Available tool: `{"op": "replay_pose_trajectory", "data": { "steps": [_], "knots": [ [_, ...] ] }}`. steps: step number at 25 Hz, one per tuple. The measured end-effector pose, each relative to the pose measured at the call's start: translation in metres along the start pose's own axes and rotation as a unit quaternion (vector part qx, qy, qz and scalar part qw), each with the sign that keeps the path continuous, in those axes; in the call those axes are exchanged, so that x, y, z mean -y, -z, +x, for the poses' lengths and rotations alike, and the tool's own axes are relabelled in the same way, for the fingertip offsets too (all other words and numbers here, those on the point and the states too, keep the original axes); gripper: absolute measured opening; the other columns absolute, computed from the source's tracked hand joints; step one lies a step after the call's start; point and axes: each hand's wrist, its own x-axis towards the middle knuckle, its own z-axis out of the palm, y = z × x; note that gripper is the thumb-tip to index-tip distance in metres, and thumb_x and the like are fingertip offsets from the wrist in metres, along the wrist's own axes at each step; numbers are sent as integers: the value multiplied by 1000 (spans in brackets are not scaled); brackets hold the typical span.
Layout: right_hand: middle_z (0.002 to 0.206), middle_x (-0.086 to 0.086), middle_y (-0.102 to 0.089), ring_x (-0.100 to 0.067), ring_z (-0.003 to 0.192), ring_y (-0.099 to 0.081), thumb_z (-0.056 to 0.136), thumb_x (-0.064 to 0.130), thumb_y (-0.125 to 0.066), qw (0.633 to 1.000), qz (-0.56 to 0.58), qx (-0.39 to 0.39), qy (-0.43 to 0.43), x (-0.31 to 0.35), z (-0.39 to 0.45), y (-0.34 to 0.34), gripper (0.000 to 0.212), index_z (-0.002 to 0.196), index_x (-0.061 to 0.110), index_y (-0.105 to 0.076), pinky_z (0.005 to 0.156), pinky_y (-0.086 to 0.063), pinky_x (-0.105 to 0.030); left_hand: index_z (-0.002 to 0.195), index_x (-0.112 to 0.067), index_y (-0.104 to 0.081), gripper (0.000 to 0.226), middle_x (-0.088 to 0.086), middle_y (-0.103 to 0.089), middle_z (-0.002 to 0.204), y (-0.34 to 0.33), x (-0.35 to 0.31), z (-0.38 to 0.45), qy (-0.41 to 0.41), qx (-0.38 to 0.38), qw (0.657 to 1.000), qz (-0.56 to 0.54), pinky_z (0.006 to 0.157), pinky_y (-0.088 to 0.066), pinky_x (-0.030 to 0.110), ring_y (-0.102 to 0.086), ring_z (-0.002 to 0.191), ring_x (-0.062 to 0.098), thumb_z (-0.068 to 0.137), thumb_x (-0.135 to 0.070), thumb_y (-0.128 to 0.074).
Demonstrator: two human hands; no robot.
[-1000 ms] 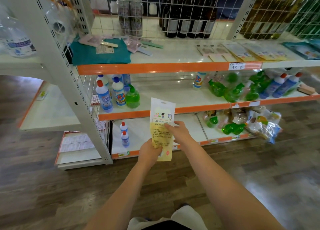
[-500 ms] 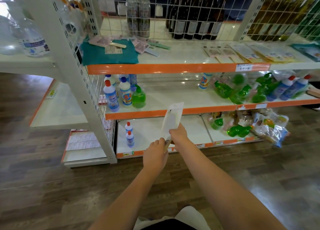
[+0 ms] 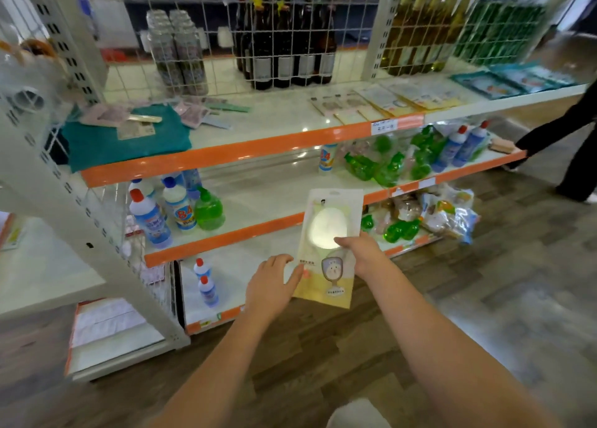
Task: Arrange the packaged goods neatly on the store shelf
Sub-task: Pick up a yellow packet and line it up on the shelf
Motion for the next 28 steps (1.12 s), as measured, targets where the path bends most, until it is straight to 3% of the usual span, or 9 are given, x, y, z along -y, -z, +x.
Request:
{"op": "replay_pose_trajectory", "data": {
  "steps": [6, 9, 15, 20, 23, 26, 28],
  "knots": [
    [113, -22, -62, -41, 108, -58, 86, -7, -56, 993, 107, -40, -16, 21, 15, 79, 25, 109, 3, -57, 96, -44, -58, 125, -24, -53, 41, -4, -54, 130, -29, -57, 48, -37, 73, 997, 3, 92, -45, 30, -52, 116, 15, 97, -49, -37],
    [118, -26, -61, -44, 108, -59, 86, -4, -57, 989, 134, -61, -20, 31, 27, 118, 38, 123, -1, -54, 95, -43, -61, 121, -24, -55, 42, -5, -58, 124, -50, -88, 63, -49, 112, 993, 5, 88, -47, 28, -55, 110, 13, 96, -52, -36],
    [123, -25, -56, -45, 110, -55, 90, 2, -54, 984, 160, -83, -3, 80, 47, 196, 36, 125, 5, -50, 91, -47, -56, 113, -22, -61, 38, -4, -64, 115, -65, -172, 110, -109, 130, 985, -3, 78, -45, 25, -59, 102, 12, 97, -47, -38],
    [126, -26, -55, -46, 112, -54, 88, 4, -55, 980, 178, -90, 13, 116, 69, 259, 40, 128, 7, -48, 94, -44, -59, 108, -21, -61, 36, -2, -64, 109, -84, -246, 150, -124, 158, 979, -22, 74, -42, 28, -59, 101, 16, 98, -47, -37],
    [122, -24, -58, -43, 100, -59, 88, 3, -54, 976, 193, -98, 29, 131, 79, 300, 37, 124, 8, -51, 85, -49, -54, 95, -25, -58, 30, -4, -62, 95, -102, -285, 168, -121, 172, 975, -70, 69, -41, 27, -58, 87, 12, 99, -46, -37],
    [125, -25, -57, -44, 105, -57, 88, 2, -54, 976, 192, -95, 41, 145, 95, 336, 39, 126, 9, -50, 87, -48, -55, 86, -19, -54, 34, -4, -55, 77, -121, -313, 181, -119, 183, 973, -81, 58, -33, 26, -51, 69, 10, 100, -44, -36],
    [125, -26, -56, -44, 106, -56, 88, 2, -52, 974, 197, -102, 46, 155, 107, 355, 37, 125, 8, -50, 88, -48, -55, 82, -19, -54, 35, -1, -56, 78, -134, -327, 195, -119, 198, 970, -71, 59, -33, 26, -51, 68, 11, 100, -44, -37]
  ]
}}
